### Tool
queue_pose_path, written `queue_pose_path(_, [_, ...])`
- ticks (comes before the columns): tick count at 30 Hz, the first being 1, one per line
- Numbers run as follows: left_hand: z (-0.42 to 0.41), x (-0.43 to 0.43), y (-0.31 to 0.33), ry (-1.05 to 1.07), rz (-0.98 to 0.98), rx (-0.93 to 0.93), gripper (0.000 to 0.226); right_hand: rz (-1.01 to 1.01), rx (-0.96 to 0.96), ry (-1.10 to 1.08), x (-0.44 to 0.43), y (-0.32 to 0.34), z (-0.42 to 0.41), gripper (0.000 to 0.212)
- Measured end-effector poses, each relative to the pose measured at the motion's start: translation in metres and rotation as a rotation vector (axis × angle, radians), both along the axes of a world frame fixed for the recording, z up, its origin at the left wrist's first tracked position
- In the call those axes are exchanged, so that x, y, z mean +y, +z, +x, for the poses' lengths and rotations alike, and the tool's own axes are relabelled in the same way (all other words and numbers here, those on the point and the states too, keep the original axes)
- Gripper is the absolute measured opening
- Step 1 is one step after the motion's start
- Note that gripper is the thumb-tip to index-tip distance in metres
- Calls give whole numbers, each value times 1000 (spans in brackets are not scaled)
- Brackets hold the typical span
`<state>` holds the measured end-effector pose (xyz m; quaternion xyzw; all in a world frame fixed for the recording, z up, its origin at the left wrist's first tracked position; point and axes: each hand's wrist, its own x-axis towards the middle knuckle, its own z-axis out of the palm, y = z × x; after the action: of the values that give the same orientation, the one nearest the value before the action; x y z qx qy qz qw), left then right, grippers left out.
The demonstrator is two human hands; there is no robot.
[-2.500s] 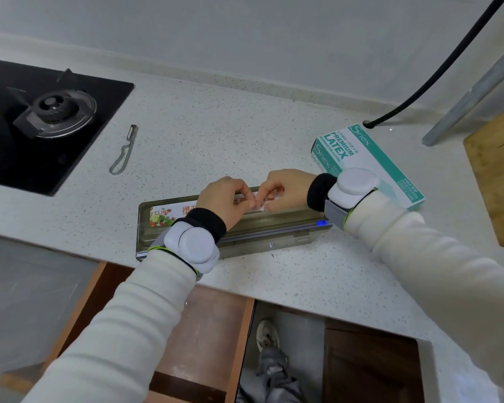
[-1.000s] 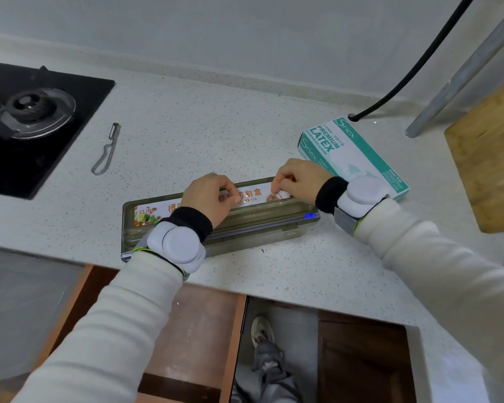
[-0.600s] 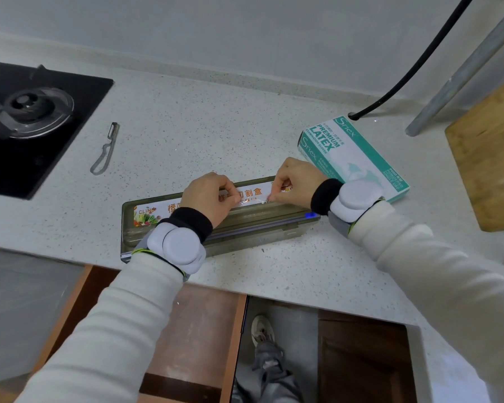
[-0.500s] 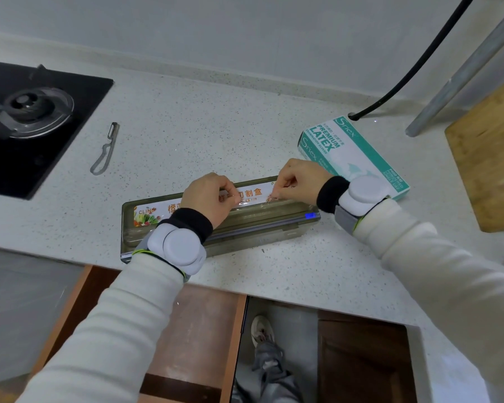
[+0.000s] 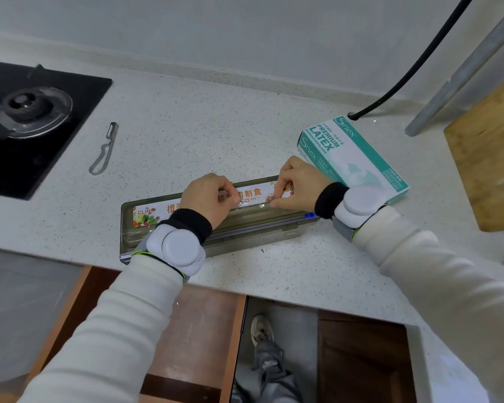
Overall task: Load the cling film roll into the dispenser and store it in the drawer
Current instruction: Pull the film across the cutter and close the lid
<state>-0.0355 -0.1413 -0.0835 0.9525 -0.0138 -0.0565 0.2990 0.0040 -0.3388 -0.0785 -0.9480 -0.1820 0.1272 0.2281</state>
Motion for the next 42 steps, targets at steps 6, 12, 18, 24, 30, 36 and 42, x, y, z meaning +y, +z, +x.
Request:
queue_pose_path(6, [0,0,0,0,-2,2,11,90,99,10,-13,13,6,10])
queue_pose_path(12, [1,0,-1,6,-1,13,9,221,173,-127,-17,12,13,24])
queue_pose_path(18, [1,1,-3,5,1,7,9,42,60,-55,-20,3,10,34])
queue_pose_path(24, [1,0,-3,7,0,-2,8,90,23,-92,-29,1,11,18])
queue_pose_path(30, [2,0,-4,12,5,7,8,169,74,-142,-35,3,12,22])
queue_pose_path(36, [3,-1,-4,22,-3,15,9,224,123,-211,-32,0,11,32])
queue_pose_path(42, [4,-2,-4,47,-22,-3,11,128,23,-208,-31,-5,13,17])
